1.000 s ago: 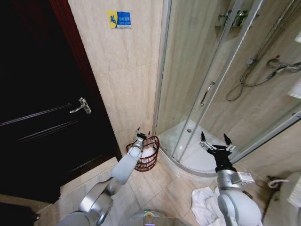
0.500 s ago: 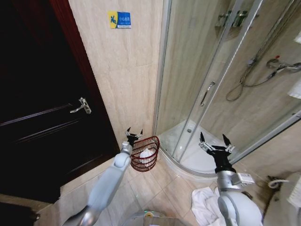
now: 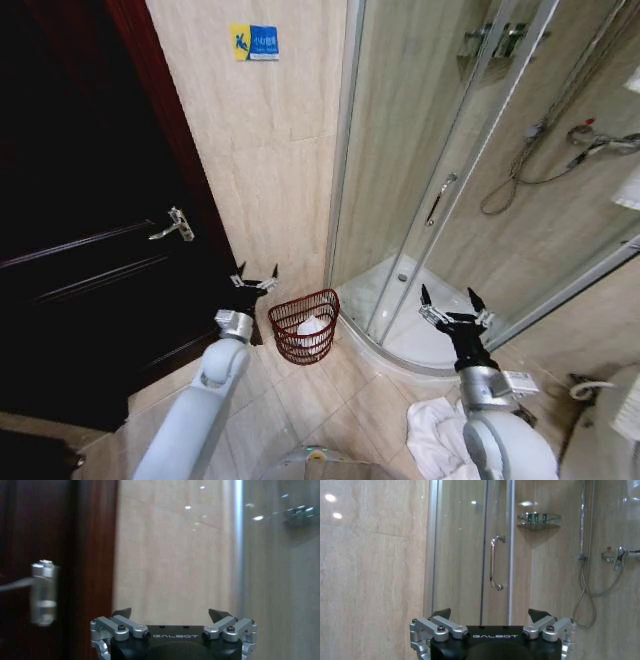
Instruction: Discard the used towel into the hamper.
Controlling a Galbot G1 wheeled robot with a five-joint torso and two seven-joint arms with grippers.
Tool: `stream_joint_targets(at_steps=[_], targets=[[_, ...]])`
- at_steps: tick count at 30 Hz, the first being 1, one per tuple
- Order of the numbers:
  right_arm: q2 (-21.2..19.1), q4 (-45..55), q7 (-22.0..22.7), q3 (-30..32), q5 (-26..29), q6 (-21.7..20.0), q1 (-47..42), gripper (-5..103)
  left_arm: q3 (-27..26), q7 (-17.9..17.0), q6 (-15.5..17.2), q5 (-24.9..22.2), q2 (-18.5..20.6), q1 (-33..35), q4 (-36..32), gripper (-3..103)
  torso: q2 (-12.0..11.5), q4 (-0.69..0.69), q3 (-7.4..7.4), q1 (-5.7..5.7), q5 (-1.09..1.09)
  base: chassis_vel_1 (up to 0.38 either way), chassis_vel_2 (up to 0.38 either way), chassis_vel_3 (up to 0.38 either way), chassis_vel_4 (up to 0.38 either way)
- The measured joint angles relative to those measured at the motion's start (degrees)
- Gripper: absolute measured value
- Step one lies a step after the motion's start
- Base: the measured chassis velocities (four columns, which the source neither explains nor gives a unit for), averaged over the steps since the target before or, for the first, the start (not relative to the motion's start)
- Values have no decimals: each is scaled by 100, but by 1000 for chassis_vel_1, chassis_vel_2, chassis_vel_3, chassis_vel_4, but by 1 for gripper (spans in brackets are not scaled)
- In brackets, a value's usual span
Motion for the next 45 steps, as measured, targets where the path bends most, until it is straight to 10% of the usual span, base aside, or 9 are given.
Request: stream_joint_targets(at_steps=[18, 27, 35, 41, 45], targets=[[81, -180, -635, 71, -53, 76, -2, 100, -1676, 789, -499, -756, -99, 1652, -439, 100, -1, 1, 0, 1, -1, 0, 0, 0, 0], [459, 313, -629, 152, -120, -70, -506, 100, -1631, 243, -1414, -246, -46, 1949, -237, 100, -1, -2, 0, 1, -3, 0, 0, 0, 0], [547, 457, -638, 277, -114, -170, -530, 100, -1860, 313, -522, -625, -21, 2463, -981, 100, -1, 2, 0, 0, 0, 0, 0, 0, 0], [538, 607, -394, 251, -136, -492, -454, 100, -2024, 977, 470, -1044, -33, 2730, -1699, 100, -1, 1, 0, 0, 1, 0, 0, 0, 0], [424, 679, -268, 265, -114, -651, -469, 100, -1881, 1027, 375, -1029, -130, 2598, -1777, 100, -1, 1, 0, 0, -1, 0, 0, 0, 0]])
